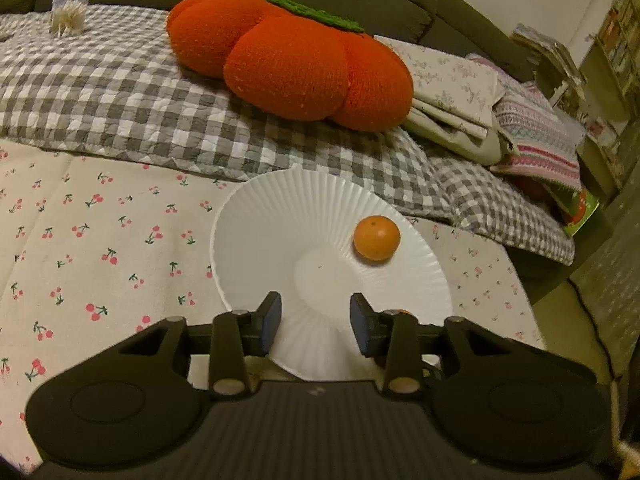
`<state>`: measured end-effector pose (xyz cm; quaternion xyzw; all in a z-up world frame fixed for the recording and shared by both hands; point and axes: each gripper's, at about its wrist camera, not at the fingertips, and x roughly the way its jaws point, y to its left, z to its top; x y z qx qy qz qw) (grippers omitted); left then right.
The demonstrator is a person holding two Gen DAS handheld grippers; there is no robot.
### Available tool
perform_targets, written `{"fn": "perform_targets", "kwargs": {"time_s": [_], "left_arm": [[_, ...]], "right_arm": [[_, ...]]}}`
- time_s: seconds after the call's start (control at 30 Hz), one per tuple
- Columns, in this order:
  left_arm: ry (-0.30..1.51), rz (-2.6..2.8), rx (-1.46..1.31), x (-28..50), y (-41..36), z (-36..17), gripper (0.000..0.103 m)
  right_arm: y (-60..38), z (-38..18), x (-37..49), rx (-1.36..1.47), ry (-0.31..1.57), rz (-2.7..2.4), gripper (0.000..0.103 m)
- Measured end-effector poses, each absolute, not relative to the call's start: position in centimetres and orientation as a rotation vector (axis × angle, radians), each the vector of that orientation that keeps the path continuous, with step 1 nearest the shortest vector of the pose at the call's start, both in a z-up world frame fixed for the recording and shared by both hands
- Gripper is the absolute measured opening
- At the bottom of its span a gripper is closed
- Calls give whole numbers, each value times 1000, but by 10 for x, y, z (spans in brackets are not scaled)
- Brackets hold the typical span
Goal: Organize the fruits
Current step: 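Carry the left tool's mandarin onto the white plate while the right tool places its mandarin, then move both open tools back to the fruit cluster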
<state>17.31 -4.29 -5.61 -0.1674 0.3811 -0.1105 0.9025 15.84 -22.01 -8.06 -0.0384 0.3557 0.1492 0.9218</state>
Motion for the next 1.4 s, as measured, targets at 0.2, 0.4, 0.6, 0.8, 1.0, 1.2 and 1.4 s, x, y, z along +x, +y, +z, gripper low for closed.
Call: {"fn": "perform_targets", "kwargs": {"time_s": [0.2, 0.4, 0.6, 0.8, 1.0, 1.2, 1.4], "left_arm": [[789, -224, -322, 158, -37, -47, 46], [812, -226, -283, 134, -28, -40, 49], [845, -201, -214, 101, -16, -36, 59], [868, -184, -184, 70, -6, -35, 62], [892, -171, -111, 40, -6, -36, 64], [908, -209, -136, 19, -9, -33, 64], [943, -234, -107, 16, -22, -48, 64]], "right_arm": [[-230, -71, 138, -67, 702, 298, 49], [-238, -59, 115, -20, 702, 310, 54], [-238, -50, 86, -10, 703, 336, 64], [-233, -47, 57, -16, 720, 381, 68], [-230, -50, 32, -29, 736, 425, 70], [-229, -57, 20, -37, 755, 461, 70], [-224, -65, 14, -59, 766, 518, 68]]}}
